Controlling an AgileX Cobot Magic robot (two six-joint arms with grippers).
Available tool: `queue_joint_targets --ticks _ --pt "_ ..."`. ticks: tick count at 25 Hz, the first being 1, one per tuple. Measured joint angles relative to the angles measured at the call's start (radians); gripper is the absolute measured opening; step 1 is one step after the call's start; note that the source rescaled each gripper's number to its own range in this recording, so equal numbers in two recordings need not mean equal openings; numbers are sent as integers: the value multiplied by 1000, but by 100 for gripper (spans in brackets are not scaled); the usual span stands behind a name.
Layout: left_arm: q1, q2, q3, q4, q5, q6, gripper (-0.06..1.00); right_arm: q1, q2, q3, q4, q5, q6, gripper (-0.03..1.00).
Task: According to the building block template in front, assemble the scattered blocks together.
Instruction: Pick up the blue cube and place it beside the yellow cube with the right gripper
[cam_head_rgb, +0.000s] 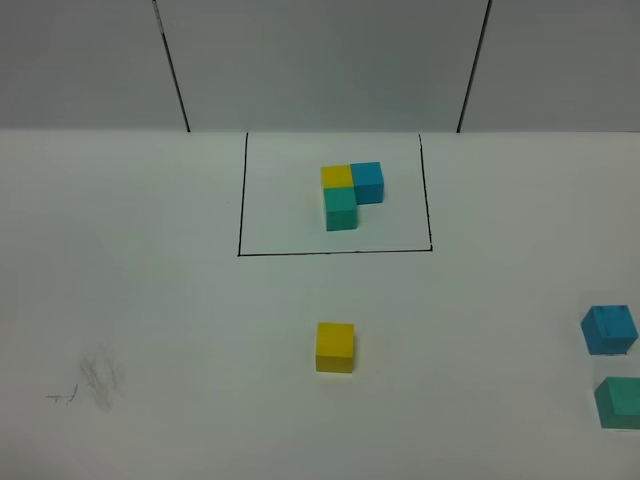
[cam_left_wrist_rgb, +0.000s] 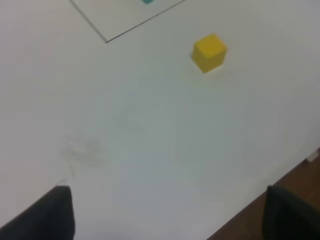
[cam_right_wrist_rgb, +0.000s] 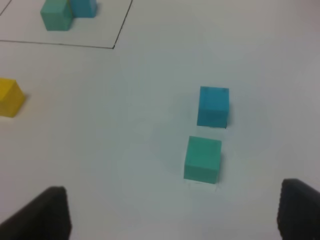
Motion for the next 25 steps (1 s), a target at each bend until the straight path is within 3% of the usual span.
queue_joint_targets --ticks 3,10,19,25 --pt "0 -91 59 -19 -56 13 97 0 0 0 0 0 0 71" --pt "0 -243 123 -46 -51 11 97 0 0 0 0 0 0 71" --pt "0 -248 245 -51 -27 12 96 0 0 0 0 0 1 71" --pt "0 -248 251 -52 -38 8 96 0 0 0 0 0 1 71"
